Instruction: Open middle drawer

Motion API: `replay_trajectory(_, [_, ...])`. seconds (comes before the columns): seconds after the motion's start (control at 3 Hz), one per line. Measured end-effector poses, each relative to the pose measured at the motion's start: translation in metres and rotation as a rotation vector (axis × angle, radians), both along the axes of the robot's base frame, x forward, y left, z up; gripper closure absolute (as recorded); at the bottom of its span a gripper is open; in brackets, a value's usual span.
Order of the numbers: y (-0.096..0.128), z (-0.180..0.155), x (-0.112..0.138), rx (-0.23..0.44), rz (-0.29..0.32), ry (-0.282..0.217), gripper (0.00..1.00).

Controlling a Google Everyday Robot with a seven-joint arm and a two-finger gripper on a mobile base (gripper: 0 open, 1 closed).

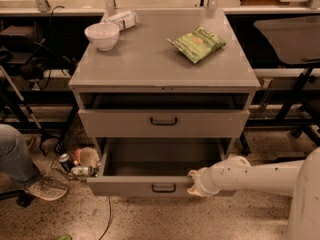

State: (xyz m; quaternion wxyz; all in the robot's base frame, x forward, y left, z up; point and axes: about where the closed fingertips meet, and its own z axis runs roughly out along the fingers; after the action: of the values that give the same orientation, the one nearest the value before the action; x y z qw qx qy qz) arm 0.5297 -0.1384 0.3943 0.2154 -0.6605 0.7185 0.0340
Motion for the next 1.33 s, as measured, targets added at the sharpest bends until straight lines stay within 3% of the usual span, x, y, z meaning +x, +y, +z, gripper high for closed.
replay_trajectory(0.67, [0.0,0.007,0.0,0.0,0.0,0.0,1.0])
replay_trajectory(1.0, [-0.003,0.003,-0.027,0.01,-0.01,0.022,1.0])
replay_trajectory(1.33, [-0.004,0.006,-0.032,0.013,-0.012,0.026,1.0])
